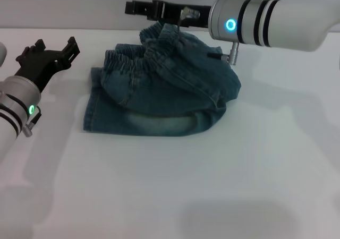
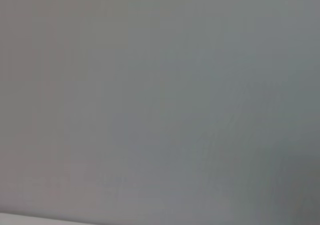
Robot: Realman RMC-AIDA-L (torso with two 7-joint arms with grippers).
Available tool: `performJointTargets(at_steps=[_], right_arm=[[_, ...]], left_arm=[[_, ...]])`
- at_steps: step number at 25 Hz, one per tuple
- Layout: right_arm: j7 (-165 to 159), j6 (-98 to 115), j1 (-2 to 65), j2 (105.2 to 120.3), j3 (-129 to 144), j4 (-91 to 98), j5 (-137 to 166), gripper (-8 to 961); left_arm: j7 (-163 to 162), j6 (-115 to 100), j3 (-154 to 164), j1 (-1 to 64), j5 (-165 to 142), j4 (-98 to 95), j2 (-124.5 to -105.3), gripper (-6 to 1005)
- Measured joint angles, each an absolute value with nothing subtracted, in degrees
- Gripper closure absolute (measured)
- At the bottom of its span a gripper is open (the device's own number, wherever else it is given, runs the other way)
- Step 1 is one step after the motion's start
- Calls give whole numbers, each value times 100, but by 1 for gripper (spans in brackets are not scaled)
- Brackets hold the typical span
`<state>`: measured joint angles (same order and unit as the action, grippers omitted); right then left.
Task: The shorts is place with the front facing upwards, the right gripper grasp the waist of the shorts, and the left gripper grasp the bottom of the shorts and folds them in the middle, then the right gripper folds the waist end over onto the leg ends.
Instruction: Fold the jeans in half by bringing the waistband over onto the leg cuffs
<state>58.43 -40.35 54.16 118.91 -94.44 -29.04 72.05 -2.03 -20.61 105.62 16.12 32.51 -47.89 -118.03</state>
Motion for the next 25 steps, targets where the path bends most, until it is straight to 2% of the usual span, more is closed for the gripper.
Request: performJointTargets(at_steps=[4,10,14,19,25], right_arm=[[6637,-3328,4877,11893,-9085,-3555,7220,311],[7656,-1070,3585,11909,-8609,-4902,7224,320],[7679,-606,3138,11904,-8598,-5133,7225,325],[7689,-693,2809,11908,-8512,-5133,7185,332],[7485,-977,2802,11910,-7962,-5217,6964,340]], left_arm=[[-208,-2063,10569,1695,3252,-4720,-11804,213],[-210,-2053,10618,1765,3252,-4710,-11806,213],[-215,-2028,10697,1773,3252,-4730,-11806,213],[-226,-1878,10759,1860,3263,-4738,-11820,213],[-256,-1767,10773,2021,3292,-4608,-11822,212]])
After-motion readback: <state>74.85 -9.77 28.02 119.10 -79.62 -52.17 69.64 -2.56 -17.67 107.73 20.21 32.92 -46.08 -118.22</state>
